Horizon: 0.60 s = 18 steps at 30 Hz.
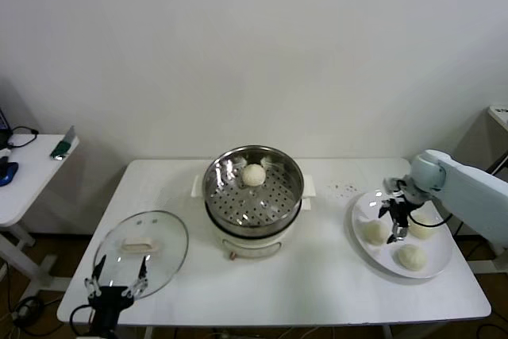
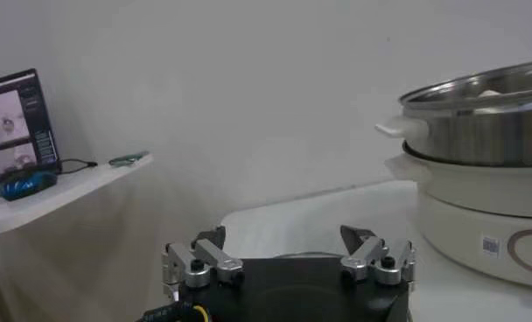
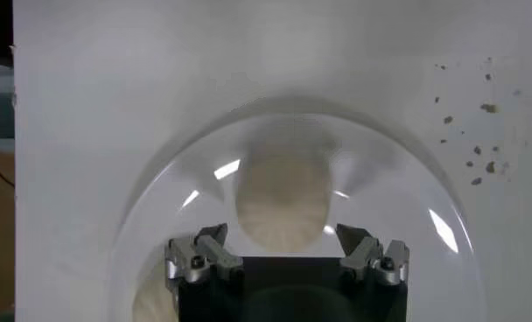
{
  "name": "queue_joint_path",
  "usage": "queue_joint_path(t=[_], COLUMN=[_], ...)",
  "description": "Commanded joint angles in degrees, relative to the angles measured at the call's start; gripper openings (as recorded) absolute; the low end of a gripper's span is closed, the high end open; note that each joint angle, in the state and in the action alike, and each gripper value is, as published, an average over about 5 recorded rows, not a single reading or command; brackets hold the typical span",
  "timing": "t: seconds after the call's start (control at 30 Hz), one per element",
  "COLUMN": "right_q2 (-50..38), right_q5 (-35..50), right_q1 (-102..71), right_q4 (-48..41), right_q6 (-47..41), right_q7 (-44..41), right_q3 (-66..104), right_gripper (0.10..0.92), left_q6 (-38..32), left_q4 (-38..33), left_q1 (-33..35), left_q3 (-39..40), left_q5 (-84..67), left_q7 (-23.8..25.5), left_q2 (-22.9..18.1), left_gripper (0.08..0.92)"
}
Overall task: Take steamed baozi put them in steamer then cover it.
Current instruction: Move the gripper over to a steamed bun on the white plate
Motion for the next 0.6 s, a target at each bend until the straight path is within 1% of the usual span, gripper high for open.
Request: queue_joint_path(t=[0.03,0.2,0.3,0.6], right_q2=[3.35,3.53,3.51,3.05], right_q5=[-0.52,-0.58,-0.74,-0.85], right_q1=[-1.5,-1.14,-0.78,-0.05], right_q4=[-3.11,-3.07,-3.16,-2.58], right_q6=[-0.06,0.17,0.4,0.68], right_q7=[0.01,-0.13,-0.24,-0.26], right_q3=[0.75,-0.19,-0.65,-1.58], right_gripper=[0.823,0.823,0.809,0.724], left_q6=[-0.17,-0.13,-0.1,-0.18], left_q4=[0.5,0.5,0.47,0.46], left_q1=[0.03,-0.13,-0.22,-0.03], left_q3=[-0.17,-0.28,-0.32,-0.41], left_q5=[0.0,-0.04,-0.07,-0.21], left_q7=[-0.02,-0.03,-0.04,-0.16], left_q2=[0.03,0.06,0.09,0.11], left_gripper=[0.823,0.823,0.823,0.823])
